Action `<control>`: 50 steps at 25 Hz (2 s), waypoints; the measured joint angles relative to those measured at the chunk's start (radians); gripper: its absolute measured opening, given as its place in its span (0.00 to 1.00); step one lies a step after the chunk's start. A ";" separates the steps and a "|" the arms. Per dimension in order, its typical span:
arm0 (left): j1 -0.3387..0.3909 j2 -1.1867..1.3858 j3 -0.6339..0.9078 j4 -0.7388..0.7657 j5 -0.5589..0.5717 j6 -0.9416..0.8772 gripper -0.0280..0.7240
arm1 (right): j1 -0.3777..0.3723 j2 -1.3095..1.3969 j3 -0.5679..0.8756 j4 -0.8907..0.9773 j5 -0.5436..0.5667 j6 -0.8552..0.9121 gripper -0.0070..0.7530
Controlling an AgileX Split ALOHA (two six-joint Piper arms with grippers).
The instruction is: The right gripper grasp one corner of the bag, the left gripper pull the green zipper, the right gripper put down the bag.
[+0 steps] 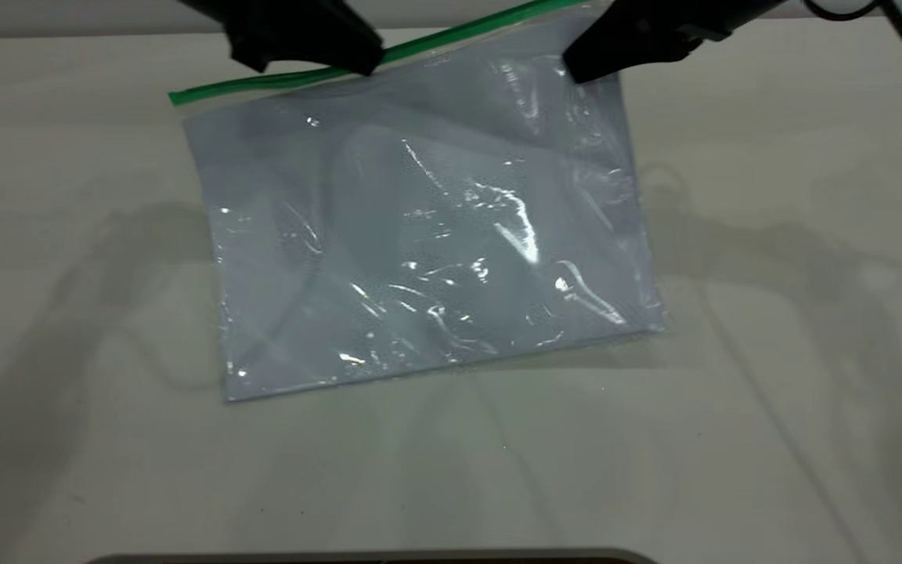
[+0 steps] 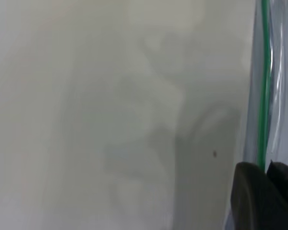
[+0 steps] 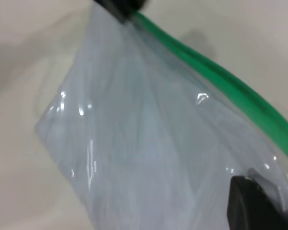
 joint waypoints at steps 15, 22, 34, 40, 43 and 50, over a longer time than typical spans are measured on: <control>0.143 0.000 0.000 0.185 0.020 -0.162 0.10 | -0.049 0.000 0.000 -0.005 0.001 0.022 0.05; 0.155 0.000 -0.001 0.231 0.021 -0.181 0.10 | -0.049 0.000 0.000 -0.005 -0.002 0.026 0.05; 0.157 0.000 -0.002 0.291 0.012 -0.214 0.11 | -0.049 0.000 0.000 -0.008 -0.019 0.060 0.07; 0.157 0.000 -0.002 0.309 -0.016 -0.218 0.17 | -0.055 0.000 0.000 0.003 -0.074 0.093 0.29; 0.162 0.000 -0.002 0.299 -0.031 -0.217 0.30 | -0.065 0.000 0.000 0.014 -0.088 0.113 0.52; 0.164 -0.016 -0.002 0.191 -0.097 -0.278 0.70 | -0.065 -0.005 0.000 0.016 -0.156 0.199 0.88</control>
